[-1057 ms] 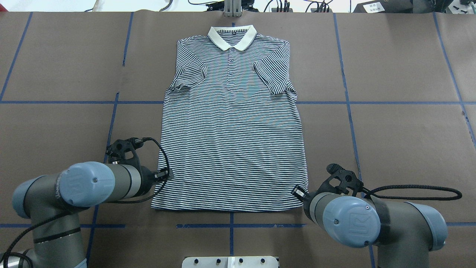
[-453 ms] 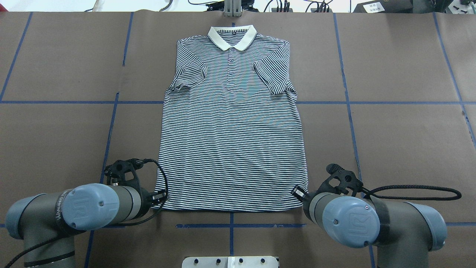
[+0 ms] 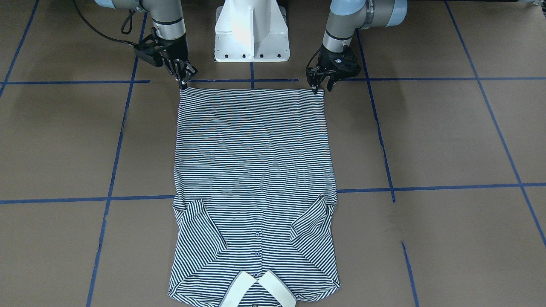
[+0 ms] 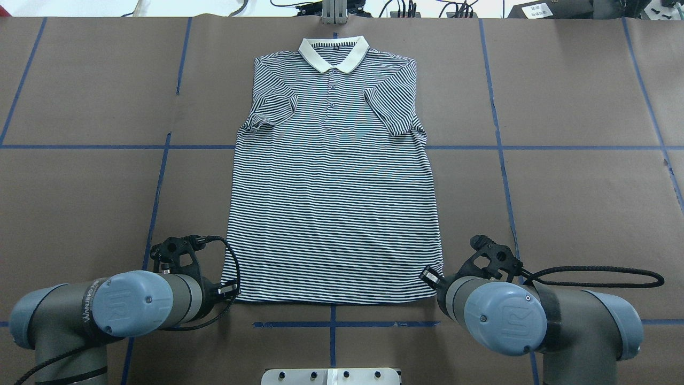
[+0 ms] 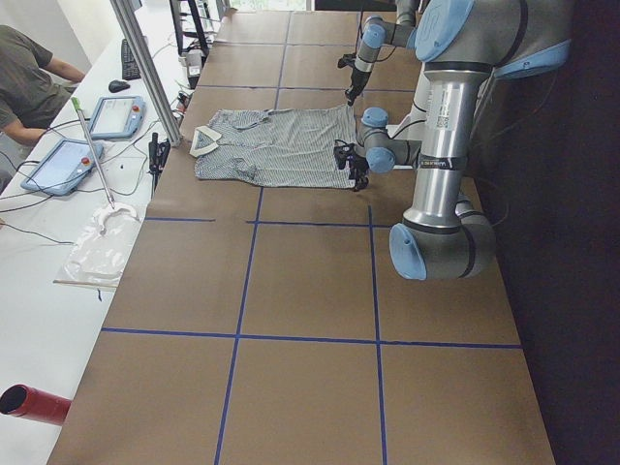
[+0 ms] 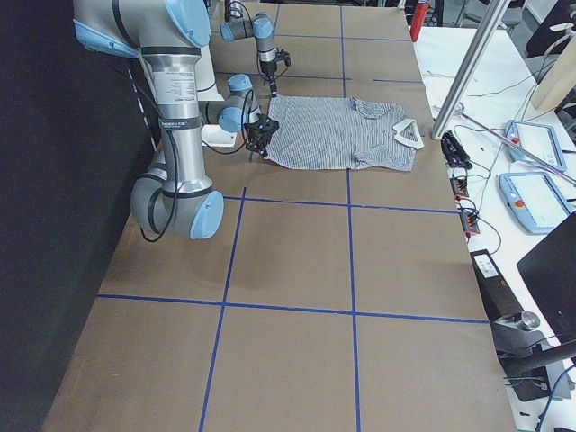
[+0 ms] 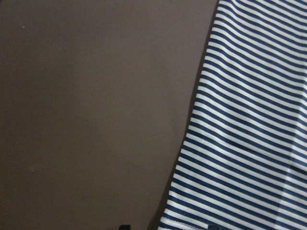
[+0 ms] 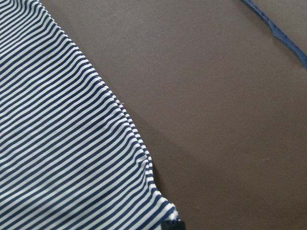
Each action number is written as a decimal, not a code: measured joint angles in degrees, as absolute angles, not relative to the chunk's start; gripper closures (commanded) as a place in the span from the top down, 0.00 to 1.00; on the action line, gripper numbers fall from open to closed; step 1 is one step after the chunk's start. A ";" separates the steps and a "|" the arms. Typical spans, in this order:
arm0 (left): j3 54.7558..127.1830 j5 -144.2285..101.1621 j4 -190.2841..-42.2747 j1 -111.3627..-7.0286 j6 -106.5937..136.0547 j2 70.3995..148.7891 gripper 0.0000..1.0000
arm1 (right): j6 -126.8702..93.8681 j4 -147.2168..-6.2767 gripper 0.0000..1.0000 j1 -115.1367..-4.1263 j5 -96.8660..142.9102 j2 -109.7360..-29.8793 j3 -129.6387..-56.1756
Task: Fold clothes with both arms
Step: 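Lower the left gripper to the other hem corner and grasp both corners, then lift both hem corners and fold them over toward the collar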
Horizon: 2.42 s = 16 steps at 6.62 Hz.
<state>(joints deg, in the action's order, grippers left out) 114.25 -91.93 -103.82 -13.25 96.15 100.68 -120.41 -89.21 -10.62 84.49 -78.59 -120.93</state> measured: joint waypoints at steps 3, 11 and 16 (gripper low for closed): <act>114.21 -91.95 -103.86 -12.95 96.15 101.06 0.00 | -120.39 -89.21 0.00 -10.63 84.53 -78.86 -120.91; 134.55 -91.79 -86.76 -12.51 101.31 105.45 0.00 | -114.99 -92.66 0.00 -14.30 85.44 -83.29 -136.74; 97.03 -92.01 -106.62 -41.27 77.44 120.57 0.00 | -96.67 -84.07 0.00 -38.97 90.67 -51.54 -89.01</act>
